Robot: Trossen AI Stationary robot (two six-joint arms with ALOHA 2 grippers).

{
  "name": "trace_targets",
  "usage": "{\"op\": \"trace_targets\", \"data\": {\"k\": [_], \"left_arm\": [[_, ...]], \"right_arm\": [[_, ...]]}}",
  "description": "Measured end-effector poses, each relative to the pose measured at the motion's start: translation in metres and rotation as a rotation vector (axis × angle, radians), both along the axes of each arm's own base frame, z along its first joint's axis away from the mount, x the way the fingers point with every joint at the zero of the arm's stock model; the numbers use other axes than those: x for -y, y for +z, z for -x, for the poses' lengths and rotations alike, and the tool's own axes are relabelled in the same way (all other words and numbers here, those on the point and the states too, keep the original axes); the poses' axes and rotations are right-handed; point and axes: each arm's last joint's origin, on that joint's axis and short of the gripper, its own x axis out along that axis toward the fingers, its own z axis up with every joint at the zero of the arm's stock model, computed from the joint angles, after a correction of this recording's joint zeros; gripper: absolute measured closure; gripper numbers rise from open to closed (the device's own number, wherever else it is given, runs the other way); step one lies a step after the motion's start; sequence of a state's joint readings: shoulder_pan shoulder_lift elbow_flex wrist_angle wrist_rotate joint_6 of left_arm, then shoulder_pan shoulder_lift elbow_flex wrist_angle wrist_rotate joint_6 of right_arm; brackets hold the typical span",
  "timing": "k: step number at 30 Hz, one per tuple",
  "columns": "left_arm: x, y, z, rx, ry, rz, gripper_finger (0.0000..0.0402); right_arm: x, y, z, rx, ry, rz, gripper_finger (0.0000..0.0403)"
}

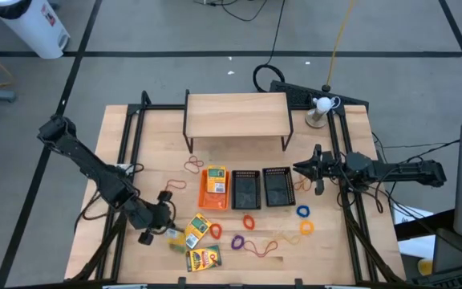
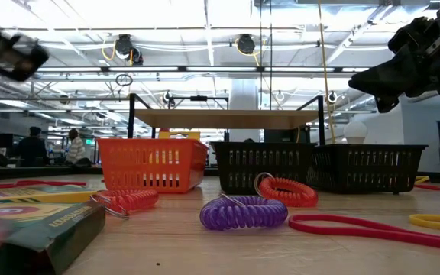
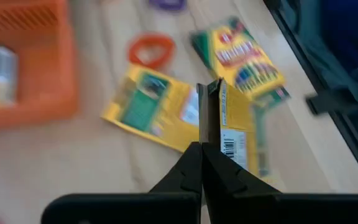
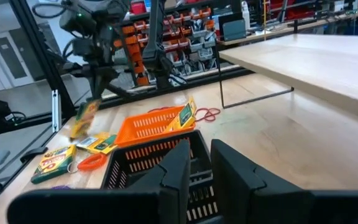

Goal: Pick & Place Office Desk Supplies
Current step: Put the yellow crayon box into the orange bin

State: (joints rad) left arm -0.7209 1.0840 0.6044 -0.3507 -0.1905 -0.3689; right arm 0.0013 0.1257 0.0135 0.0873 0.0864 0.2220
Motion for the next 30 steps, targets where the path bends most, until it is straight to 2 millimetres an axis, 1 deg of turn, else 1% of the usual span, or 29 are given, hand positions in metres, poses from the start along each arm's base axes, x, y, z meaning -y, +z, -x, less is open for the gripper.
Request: {"op": "trace_targets", "data": {"k": [5,11,17,19,22,26,30], "left_arm": [[-0.009,0.034,-0.011,0.091,0.070,-0.092,0.0401],[-0.023,0.070,-0.028,0.215,0.095,-0.173,0.0401],[-0.047,0.097,-0.045,0.305,0.138,-0.270,0.0401],[-0.056,0.101,-0.049,0.314,0.166,-0.295,0.0401],[-0.072,0.101,-0.054,0.296,0.190,-0.312,0.0401],[-0.091,0.092,-0.066,0.236,0.234,-0.320,0.0401],[-0.105,0.079,-0.081,0.168,0.222,-0.298,0.0401]], "right_arm": [[0.001,0.001,0.000,0.005,-0.025,0.008,0.0344],[0.001,0.001,0.000,0.005,-0.025,0.008,0.0344],[0.001,0.001,0.000,0.006,-0.025,0.001,0.0344],[0.001,0.001,0.000,0.006,-0.024,0.000,0.0344],[0.001,0.001,0.000,0.006,-0.025,0.000,0.0344],[0.001,0.000,0.000,0.000,-0.038,0.001,0.0344],[0.002,-0.001,0.000,-0.010,-0.084,0.003,0.0344]]}}
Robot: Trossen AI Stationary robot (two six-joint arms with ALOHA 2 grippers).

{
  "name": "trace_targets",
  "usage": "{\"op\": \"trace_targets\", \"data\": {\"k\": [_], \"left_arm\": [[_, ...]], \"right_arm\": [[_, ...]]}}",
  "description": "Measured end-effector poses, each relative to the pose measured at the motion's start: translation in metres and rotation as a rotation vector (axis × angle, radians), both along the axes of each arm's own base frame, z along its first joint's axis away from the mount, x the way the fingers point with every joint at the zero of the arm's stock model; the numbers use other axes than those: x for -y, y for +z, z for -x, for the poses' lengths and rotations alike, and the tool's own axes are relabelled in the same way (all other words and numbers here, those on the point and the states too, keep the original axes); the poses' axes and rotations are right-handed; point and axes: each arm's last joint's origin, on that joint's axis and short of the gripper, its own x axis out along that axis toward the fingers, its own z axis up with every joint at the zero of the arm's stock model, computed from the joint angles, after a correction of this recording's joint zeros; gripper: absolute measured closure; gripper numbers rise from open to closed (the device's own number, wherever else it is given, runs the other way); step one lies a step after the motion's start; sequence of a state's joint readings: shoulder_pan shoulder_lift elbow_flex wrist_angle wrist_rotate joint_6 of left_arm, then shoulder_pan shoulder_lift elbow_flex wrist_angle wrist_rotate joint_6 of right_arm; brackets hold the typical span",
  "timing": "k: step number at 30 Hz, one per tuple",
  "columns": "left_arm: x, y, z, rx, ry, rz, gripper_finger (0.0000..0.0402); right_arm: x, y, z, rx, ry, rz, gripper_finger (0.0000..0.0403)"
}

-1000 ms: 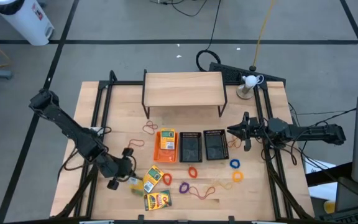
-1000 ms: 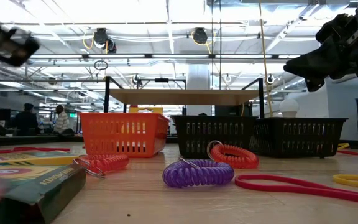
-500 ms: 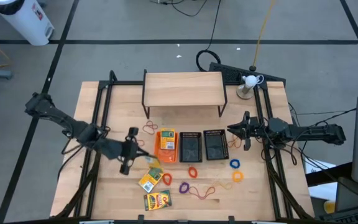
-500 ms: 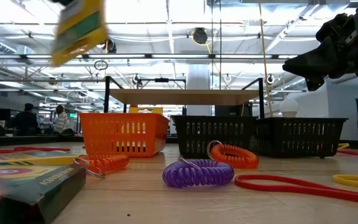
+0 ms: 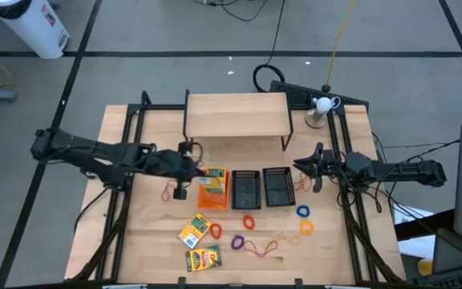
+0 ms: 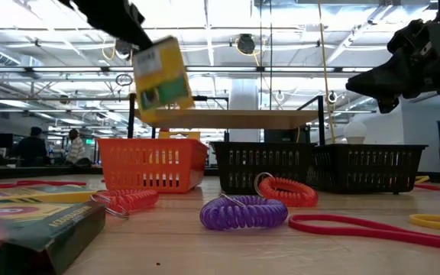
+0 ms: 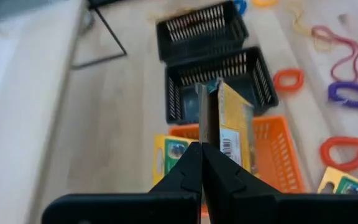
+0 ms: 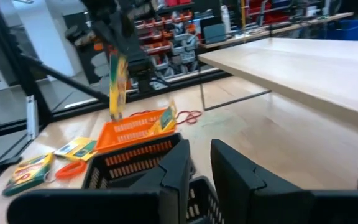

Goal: Pick & Place Office Desk Supplies
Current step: Put the yellow crayon box into the orange bin

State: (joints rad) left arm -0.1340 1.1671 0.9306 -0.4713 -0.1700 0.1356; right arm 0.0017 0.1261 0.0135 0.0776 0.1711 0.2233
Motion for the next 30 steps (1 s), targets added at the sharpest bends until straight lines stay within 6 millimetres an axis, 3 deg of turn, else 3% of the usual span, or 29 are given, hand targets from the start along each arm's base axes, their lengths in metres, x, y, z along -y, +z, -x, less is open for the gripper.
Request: {"op": "trace_targets", "data": {"k": [6,14,19,30], "left_arm": [[-0.012,-0.027,-0.019,-0.128,-0.001,0.029,0.0401],[-0.025,-0.045,-0.031,-0.192,0.096,0.044,0.0391],[-0.029,-0.045,-0.034,-0.160,0.192,0.043,0.0373],[-0.017,-0.039,-0.040,-0.074,0.125,0.061,0.0299]], "right_arm": [[0.000,-0.001,-0.001,-0.011,-0.012,-0.004,0.0344],[0.000,-0.003,-0.002,-0.036,-0.009,-0.007,0.0344],[0.000,-0.004,-0.003,-0.050,-0.010,0.001,0.0344],[0.000,-0.004,-0.004,-0.050,-0.009,0.000,0.0344]]}}
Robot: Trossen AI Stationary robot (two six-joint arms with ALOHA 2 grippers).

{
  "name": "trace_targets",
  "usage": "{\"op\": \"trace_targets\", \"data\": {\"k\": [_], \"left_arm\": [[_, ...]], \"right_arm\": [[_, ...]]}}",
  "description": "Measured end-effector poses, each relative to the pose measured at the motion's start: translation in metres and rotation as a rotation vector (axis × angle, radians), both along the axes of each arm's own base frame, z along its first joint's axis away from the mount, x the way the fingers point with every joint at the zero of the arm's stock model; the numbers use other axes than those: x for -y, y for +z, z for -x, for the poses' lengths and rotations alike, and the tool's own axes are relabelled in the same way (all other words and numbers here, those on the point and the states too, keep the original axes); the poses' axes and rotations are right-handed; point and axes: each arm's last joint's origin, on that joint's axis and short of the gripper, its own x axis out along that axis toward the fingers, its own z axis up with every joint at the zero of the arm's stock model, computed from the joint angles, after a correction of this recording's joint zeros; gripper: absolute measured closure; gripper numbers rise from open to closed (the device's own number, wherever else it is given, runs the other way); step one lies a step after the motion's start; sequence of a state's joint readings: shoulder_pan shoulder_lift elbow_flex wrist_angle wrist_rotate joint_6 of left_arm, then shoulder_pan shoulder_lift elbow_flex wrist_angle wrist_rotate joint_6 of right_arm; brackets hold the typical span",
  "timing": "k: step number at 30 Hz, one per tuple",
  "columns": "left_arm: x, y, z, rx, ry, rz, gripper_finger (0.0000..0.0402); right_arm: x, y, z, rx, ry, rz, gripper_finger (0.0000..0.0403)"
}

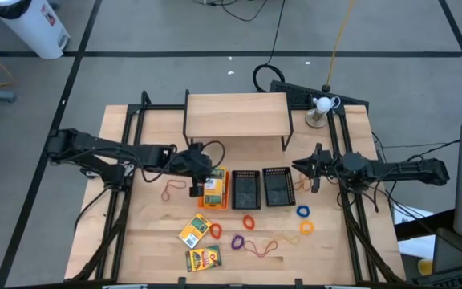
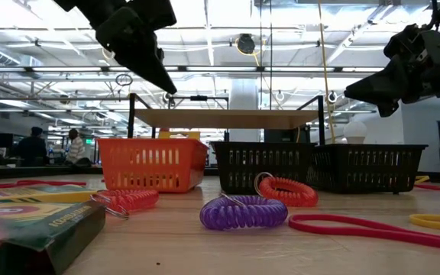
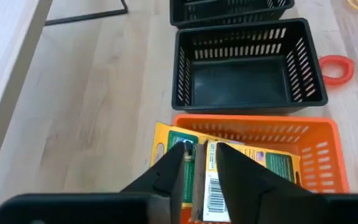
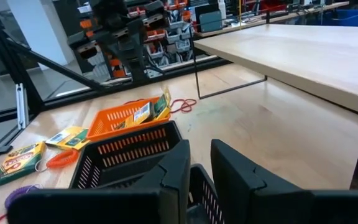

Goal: Pick & Place Office Desk Supplies
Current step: Put the yellow crayon box into the orange bin

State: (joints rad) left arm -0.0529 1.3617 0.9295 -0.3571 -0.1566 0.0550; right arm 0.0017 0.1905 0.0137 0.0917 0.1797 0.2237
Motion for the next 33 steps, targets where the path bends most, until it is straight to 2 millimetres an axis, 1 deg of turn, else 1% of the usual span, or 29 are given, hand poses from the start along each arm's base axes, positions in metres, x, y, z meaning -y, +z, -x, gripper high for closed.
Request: {"op": "trace_targets", "data": {"k": [4,7,9,13,18,24,28,33], "left_arm": [[0.004,0.007,-0.006,0.087,-0.039,-0.024,0.0267],[0.008,0.011,-0.009,0.155,-0.029,0.042,0.0251],[0.011,0.012,-0.009,0.160,-0.044,0.047,0.0246],[0.020,0.016,-0.001,0.142,-0.057,0.028,0.0250],[0.042,0.025,0.022,0.093,-0.086,0.095,0.0268],[0.074,0.035,0.059,0.035,-0.070,0.222,0.0285],[0.096,0.035,0.078,0.023,-0.002,0.226,0.0288],[0.124,0.027,0.090,0.022,0.015,0.220,0.0288]], "right_arm": [[-0.001,0.000,0.000,0.002,0.045,-0.012,0.0344],[-0.002,0.000,0.000,0.002,0.079,-0.016,0.0344],[-0.002,0.000,0.000,0.000,0.080,-0.016,0.0344],[-0.003,-0.002,0.000,-0.025,0.105,-0.020,0.0344],[-0.003,-0.005,0.000,-0.047,0.114,-0.037,0.0344],[-0.004,-0.005,0.000,-0.052,0.129,-0.039,0.0344],[-0.004,-0.005,0.000,-0.052,0.128,-0.043,0.0344],[-0.004,-0.005,0.000,-0.047,0.121,-0.093,0.0344]]}}
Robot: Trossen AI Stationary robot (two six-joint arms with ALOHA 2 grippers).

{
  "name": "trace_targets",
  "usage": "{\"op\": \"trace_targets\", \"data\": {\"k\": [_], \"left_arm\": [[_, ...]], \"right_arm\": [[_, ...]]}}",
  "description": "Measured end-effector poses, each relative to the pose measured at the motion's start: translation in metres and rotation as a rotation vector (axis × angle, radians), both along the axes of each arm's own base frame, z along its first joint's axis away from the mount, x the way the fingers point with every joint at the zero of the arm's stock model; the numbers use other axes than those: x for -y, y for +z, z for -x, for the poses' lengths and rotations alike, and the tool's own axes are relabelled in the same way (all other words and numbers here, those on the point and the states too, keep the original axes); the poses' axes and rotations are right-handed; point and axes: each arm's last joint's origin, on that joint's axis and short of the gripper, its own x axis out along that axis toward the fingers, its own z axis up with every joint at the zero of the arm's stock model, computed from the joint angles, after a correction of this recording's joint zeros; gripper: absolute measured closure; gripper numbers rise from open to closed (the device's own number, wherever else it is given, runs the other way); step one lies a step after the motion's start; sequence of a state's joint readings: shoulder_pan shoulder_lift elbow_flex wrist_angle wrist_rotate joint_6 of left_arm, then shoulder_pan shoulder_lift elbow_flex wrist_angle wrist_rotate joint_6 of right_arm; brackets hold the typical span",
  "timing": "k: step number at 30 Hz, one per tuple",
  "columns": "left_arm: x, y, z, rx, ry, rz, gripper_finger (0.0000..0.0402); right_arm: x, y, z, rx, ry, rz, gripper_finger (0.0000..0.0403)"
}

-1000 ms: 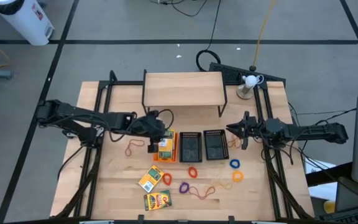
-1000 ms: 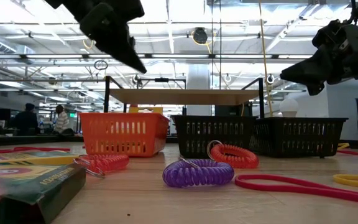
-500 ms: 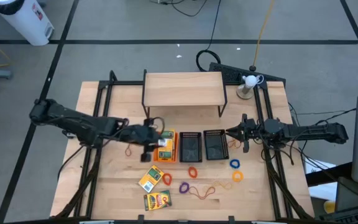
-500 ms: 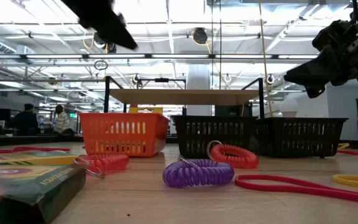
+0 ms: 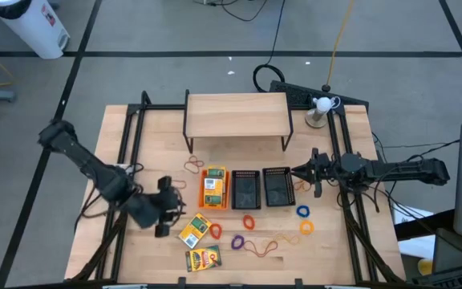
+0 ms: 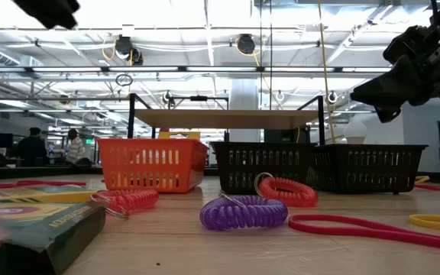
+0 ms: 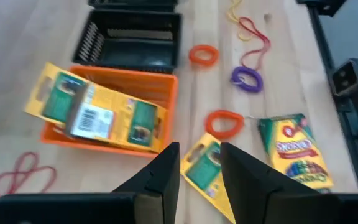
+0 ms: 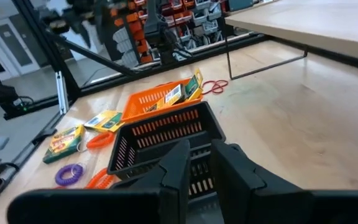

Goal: Pick & Place Office Desk Supplies
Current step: Put the yellow crayon box into the orange bin

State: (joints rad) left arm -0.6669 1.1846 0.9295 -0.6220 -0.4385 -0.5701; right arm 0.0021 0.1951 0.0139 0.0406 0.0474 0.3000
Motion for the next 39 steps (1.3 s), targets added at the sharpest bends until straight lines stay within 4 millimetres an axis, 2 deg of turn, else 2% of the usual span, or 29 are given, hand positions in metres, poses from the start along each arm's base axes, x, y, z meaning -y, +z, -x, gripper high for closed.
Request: {"op": "trace_targets", "data": {"k": [12,19,27,31,39], "left_arm": [[0.050,-0.048,-0.003,-0.166,-0.096,-0.031,0.0288],[0.069,-0.058,-0.008,-0.146,-0.195,0.008,0.0288],[0.078,-0.070,-0.014,-0.164,-0.213,0.027,0.0288],[0.081,-0.074,-0.023,-0.145,-0.228,0.065,0.0288],[0.074,-0.082,-0.043,-0.142,-0.246,0.095,0.0288]], "right_arm": [[0.000,0.000,0.000,0.008,-0.025,-0.161,0.0344],[0.000,0.005,-0.001,0.064,-0.027,-0.184,0.0344],[0.000,0.005,-0.001,0.057,-0.024,-0.168,0.0344],[0.000,0.004,-0.002,0.043,-0.018,-0.167,0.0344],[-0.004,0.001,-0.003,0.011,0.048,-0.187,0.0344]]}}
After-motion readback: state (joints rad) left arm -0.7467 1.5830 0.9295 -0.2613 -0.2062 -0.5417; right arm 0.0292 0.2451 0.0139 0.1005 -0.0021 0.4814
